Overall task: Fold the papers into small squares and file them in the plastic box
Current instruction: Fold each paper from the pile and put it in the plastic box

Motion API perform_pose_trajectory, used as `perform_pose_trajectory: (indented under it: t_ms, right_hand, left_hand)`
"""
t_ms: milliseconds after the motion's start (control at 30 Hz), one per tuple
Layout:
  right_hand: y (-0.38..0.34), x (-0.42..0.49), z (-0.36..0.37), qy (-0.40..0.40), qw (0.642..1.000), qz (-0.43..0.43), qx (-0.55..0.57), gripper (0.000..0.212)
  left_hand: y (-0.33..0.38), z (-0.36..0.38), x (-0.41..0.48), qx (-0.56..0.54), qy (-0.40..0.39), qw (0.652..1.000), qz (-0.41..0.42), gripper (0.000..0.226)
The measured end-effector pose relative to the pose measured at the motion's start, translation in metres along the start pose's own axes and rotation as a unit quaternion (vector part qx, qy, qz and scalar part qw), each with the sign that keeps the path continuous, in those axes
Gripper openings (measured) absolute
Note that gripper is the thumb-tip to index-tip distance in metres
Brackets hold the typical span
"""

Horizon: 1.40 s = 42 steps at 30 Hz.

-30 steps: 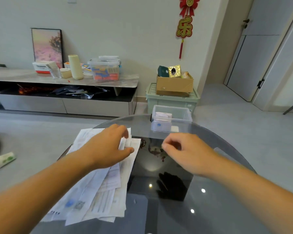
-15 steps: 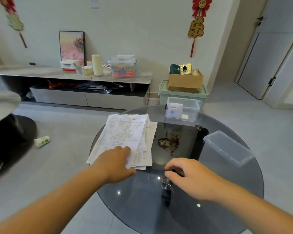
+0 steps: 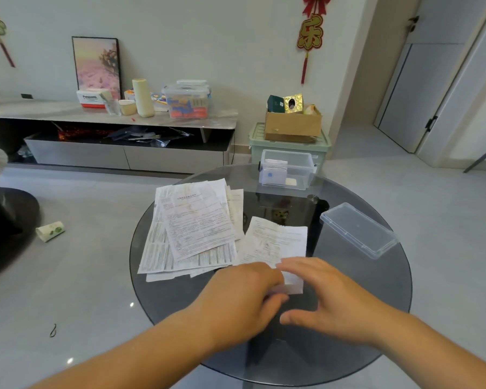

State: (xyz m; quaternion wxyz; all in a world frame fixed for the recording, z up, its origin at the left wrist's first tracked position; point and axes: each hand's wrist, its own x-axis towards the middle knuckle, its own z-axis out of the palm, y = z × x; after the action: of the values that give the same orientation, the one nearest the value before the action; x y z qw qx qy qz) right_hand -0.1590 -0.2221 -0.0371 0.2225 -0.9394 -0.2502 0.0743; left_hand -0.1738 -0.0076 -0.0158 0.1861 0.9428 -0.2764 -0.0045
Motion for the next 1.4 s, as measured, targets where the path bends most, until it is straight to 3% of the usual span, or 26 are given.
perform_pose_trajectory:
  t_ms: [100, 200, 300, 467, 567, 667, 767, 833, 867, 1000, 1167, 1400]
  right_hand:
    - [0.014, -0.004, 0.003, 0.021, 1.0, -0.01, -0.003, 0.046]
    - [0.026, -0.01, 0.005, 0.034, 0.999, -0.002, -0.028, 0.023]
    - [0.035, -0.014, 0.009, 0.025, 1.0, -0.006, -0.001, 0.026]
    - [0.033, -0.019, 0.0, 0.02, 0.987, 0.056, 0.152, 0.045]
    - [0.033, -0.013, -0.007, 0.081, 0.97, 0.118, 0.196, 0.02]
    - [0.031, 0.005, -0.011, 0.124, 0.951, 0.164, 0.23, 0.01]
    - [0.027, 0.02, -0.01, 0.149, 0.942, 0.22, 0.207, 0.06]
    - [0.027, 0.024, -0.005, 0.154, 0.953, 0.233, 0.114, 0.091]
    - [0.028, 0.025, -0.001, 0.156, 0.96, 0.227, 0.061, 0.095]
    - [0.032, 0.024, 0.01, 0.153, 0.967, 0.198, -0.049, 0.07]
    - [0.034, 0.017, 0.011, 0.093, 0.982, 0.15, -0.071, 0.047]
    - [0.038, 0.013, -0.001, 0.05, 0.987, 0.148, -0.041, 0.036]
  left_hand:
    - [-0.001, 0.0, 0.009, -0.034, -0.023, 0.999, -0.013, 0.033]
    - [-0.022, -0.006, 0.014, 0.007, -0.117, 0.993, -0.016, 0.06]
    - [-0.042, -0.01, 0.014, 0.006, -0.178, 0.984, -0.01, 0.049]
    - [-0.052, -0.014, 0.021, -0.084, -0.159, 0.983, -0.021, 0.024]
    - [-0.052, -0.012, 0.03, -0.169, -0.112, 0.977, -0.07, 0.021]
    - [-0.051, -0.001, 0.047, -0.192, -0.047, 0.973, -0.119, 0.037]
    - [-0.047, 0.012, 0.064, -0.15, -0.009, 0.975, -0.166, 0.043]
    - [-0.042, 0.02, 0.068, -0.113, 0.006, 0.975, -0.19, 0.052]
    - [-0.039, 0.024, 0.069, -0.098, 0.013, 0.977, -0.189, 0.059]
    - [-0.031, 0.031, 0.067, -0.03, 0.014, 0.986, -0.164, 0.081]
    - [-0.023, 0.027, 0.066, 0.0, -0.049, 0.983, -0.179, 0.061]
    - [-0.018, 0.018, 0.064, -0.019, -0.057, 0.976, -0.207, 0.068]
